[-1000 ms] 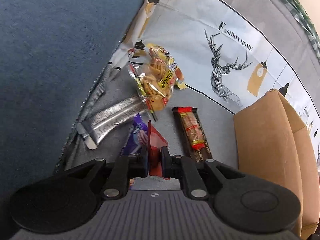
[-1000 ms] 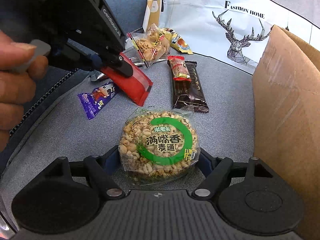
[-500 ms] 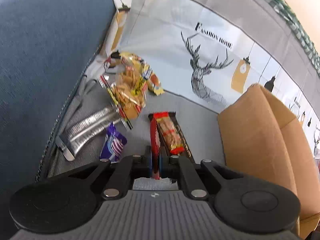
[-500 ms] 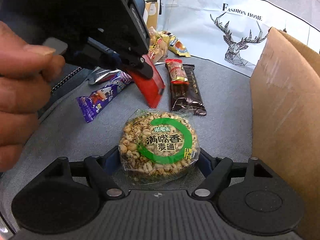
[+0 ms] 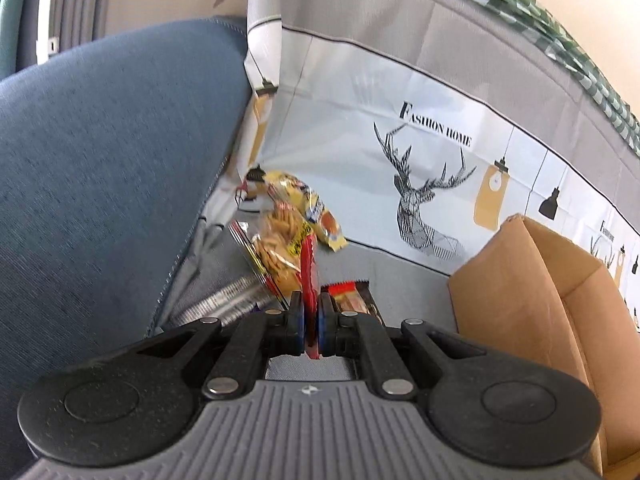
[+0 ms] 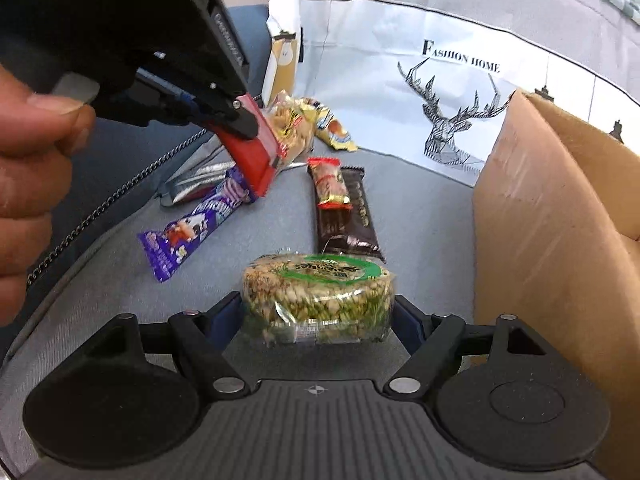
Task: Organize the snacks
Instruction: 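Close the right tool on the round peanut cake while the left tool lifts the red packet, then carry both held snacks up toward the cardboard box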
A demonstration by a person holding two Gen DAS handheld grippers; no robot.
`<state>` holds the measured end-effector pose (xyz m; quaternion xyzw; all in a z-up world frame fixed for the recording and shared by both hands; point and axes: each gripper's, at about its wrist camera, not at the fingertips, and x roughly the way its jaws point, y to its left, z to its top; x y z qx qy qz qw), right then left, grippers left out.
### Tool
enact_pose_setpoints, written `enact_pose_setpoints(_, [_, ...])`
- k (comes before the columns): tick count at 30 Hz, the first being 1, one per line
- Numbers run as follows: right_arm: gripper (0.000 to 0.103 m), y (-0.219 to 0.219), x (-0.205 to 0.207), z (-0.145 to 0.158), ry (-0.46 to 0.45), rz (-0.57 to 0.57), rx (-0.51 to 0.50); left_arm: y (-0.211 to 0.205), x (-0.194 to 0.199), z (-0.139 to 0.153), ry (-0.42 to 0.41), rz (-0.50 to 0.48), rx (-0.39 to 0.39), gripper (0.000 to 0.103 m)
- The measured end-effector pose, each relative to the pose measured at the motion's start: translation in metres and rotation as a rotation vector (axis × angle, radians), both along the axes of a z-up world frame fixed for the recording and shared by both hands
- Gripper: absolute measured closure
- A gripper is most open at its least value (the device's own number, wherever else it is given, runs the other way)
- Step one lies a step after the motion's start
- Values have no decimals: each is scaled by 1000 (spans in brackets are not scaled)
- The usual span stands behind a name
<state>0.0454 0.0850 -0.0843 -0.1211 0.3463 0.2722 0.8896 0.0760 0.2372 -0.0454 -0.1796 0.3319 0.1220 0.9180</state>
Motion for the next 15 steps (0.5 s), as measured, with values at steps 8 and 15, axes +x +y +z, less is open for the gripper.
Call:
enact_pose_setpoints(8, [23, -7, 2, 24, -56, -28, 55, -5, -3, 6, -24, -6, 46, 98])
enact_pose_setpoints(15, [24, -4, 4, 17, -35, -22, 42, -2, -2, 5, -14, 2, 48, 98])
